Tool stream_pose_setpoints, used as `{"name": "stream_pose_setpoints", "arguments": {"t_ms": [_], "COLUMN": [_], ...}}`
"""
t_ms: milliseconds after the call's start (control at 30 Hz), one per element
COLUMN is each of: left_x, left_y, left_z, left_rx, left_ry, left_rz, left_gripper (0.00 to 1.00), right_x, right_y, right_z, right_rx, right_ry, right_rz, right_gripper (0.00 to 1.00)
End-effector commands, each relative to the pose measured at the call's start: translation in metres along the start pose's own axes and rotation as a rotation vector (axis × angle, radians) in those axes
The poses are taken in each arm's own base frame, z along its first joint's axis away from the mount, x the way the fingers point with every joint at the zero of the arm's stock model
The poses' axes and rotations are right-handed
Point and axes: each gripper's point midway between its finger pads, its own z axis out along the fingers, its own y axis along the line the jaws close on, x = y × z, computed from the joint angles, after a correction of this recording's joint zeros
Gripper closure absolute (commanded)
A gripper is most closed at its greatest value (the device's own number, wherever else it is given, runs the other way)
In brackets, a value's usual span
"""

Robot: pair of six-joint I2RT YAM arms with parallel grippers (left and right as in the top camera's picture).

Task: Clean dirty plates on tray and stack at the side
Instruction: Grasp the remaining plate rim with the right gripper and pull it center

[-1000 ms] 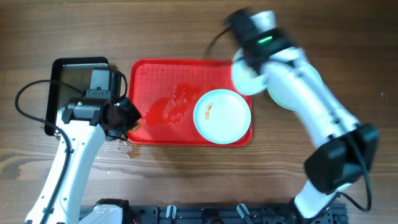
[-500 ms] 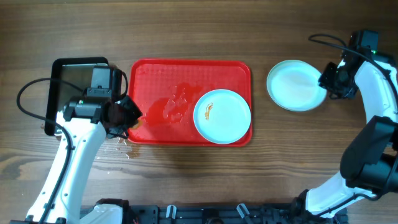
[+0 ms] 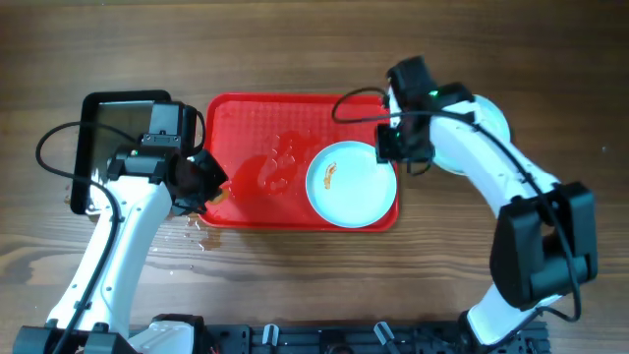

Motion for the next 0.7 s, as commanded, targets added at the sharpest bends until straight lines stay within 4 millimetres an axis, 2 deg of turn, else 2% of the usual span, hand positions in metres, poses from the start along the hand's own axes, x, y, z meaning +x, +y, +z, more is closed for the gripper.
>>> {"name": "stream_pose_setpoints", "arguments": {"t_ms": [0, 67, 100, 167, 267, 367, 500, 667], "left_x": [0.004, 0.004, 0.004, 0.004, 0.004, 0.004, 0.004, 0.004], "left_y": [0.000, 0.000, 0.000, 0.000, 0.000, 0.000, 0.000, 0.000], "left_z": [0.002, 0.002, 0.002, 0.002, 0.002, 0.002, 0.002, 0.002], "left_rx": [0.001, 0.000, 0.000, 0.001, 0.001, 0.001, 0.001, 0.001], "left_ry": [0.018, 0.019, 0.019, 0.019, 0.018, 0.018, 0.019, 0.019], "left_rz": [-0.011, -0.011, -0.011, -0.011, -0.011, -0.011, -0.011, -0.011], "left_gripper": [0.96, 0.96, 0.96, 0.96, 0.96, 0.96, 0.96, 0.96], "right_x": [0.014, 0.027, 0.038, 0.046, 0.049, 0.050, 0.049, 0.051], "right_y": [-0.009, -0.003, -0.004, -0.007, -0.007, 0.003, 0.008, 0.012], "right_z": [0.016, 0.020, 0.027, 0.034, 0.039, 0.039, 0.039, 0.039], "right_rx": [0.089, 0.046, 0.040, 0.045, 0.040, -0.016, -0.039, -0.066], "right_ry": [0.037, 0.086, 0.120, 0.133, 0.134, 0.143, 0.146, 0.157], "right_rz": [0.062, 0.065, 0.068, 0.069, 0.073, 0.076, 0.121, 0.123], "right_gripper": [0.62, 0.62, 0.62, 0.62, 0.62, 0.62, 0.73, 0.76]}}
